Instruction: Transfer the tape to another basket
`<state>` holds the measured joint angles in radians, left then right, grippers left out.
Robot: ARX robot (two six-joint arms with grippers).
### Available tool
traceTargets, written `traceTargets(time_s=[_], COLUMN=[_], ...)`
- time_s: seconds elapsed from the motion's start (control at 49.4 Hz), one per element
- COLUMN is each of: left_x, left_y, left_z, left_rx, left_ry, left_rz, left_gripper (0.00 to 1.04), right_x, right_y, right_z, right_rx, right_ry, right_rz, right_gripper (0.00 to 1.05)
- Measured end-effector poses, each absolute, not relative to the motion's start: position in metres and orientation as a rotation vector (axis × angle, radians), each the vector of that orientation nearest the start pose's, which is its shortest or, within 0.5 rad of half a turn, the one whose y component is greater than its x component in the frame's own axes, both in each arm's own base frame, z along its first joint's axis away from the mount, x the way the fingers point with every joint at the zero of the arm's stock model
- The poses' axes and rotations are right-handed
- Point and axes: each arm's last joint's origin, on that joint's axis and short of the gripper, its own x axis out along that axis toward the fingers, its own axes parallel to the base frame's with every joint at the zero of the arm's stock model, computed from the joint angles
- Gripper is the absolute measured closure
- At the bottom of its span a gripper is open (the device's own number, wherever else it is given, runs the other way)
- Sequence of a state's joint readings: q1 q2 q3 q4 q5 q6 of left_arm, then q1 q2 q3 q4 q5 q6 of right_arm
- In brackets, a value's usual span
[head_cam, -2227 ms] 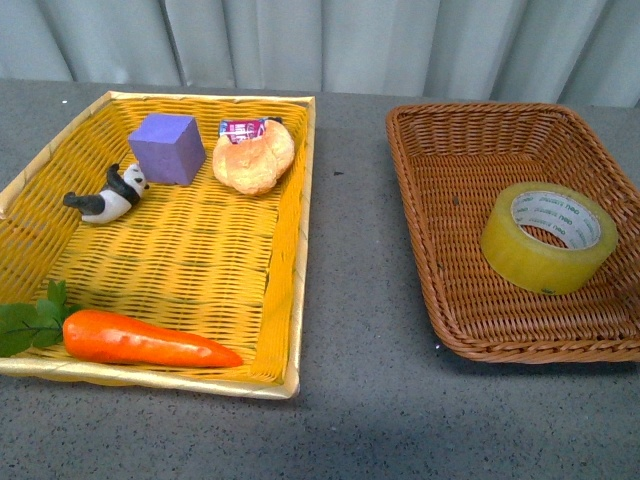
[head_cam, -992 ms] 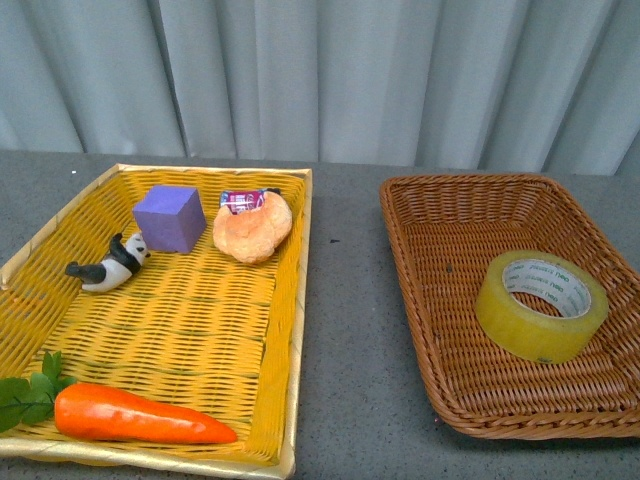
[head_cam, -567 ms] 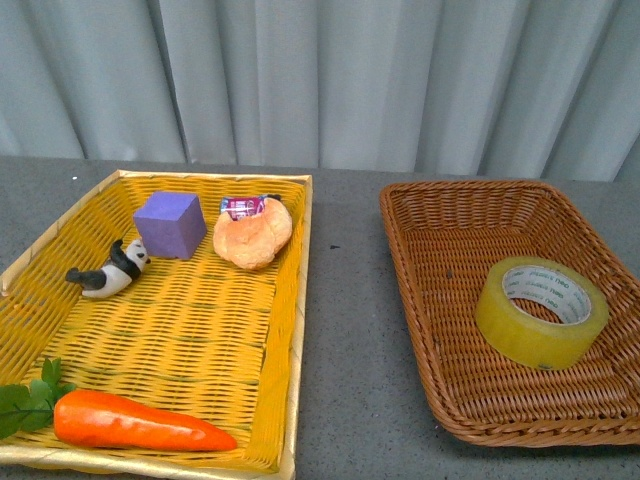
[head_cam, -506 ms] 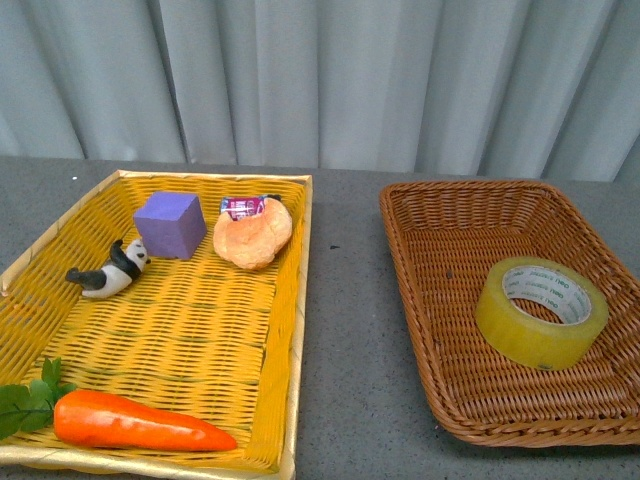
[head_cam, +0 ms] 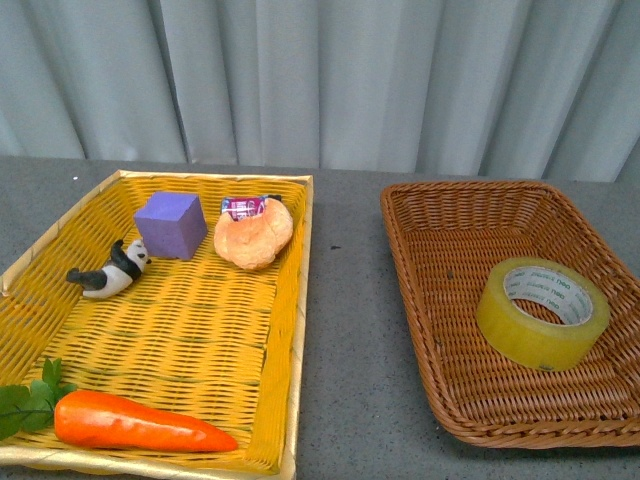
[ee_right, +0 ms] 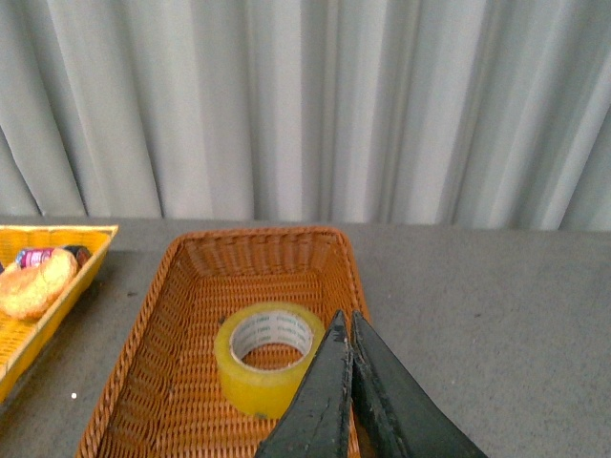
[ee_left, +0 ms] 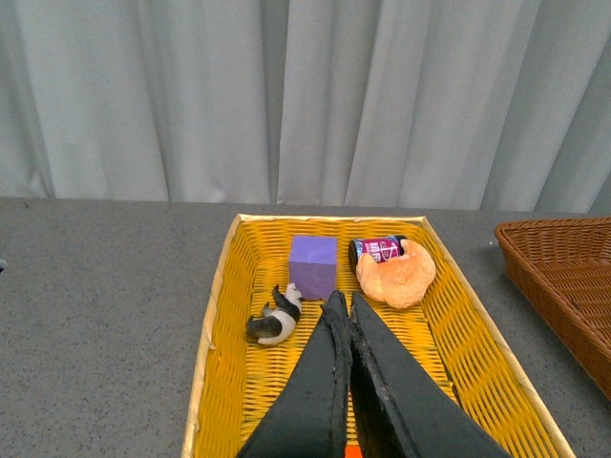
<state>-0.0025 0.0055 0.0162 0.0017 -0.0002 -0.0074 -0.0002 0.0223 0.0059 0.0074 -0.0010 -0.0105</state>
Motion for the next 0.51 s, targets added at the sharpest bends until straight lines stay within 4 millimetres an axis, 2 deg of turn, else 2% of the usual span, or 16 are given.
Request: traceTargets(time_s=[0.061, 0.121, 0.202, 0.506], left_x=[0.097, 0.0969, 0.0969, 0.0969], left_y=[-0.0002, -0.0002, -0.0002, -0.0002], left_z=[0.1687, 0.1688, 0.1688, 0.1688], left_rx=[-0.008, -0.007, -0.007, -0.007], left_ry=[-0.012, -0.013, -0.013, -0.013], left_rz=[-0.003, -0.003, -0.003, -0.003], left_gripper=[0.97, 0.8, 0.64, 0.16], right_x=[0.0977, 0.0977, 0.0977, 0.0977], right_y=[0.0, 0.0, 0.0, 0.0], right_z=[0.1655, 0.1654, 0.1653, 0.1653], right_rx=[-0.01, -0.01, -0.01, -0.01], right_ry=[-0.004, -0.003, -0.002, -0.002], right_rz=[0.001, 0.001, 0.001, 0.001], right_gripper=[0.97, 0.81, 0.65, 0.17])
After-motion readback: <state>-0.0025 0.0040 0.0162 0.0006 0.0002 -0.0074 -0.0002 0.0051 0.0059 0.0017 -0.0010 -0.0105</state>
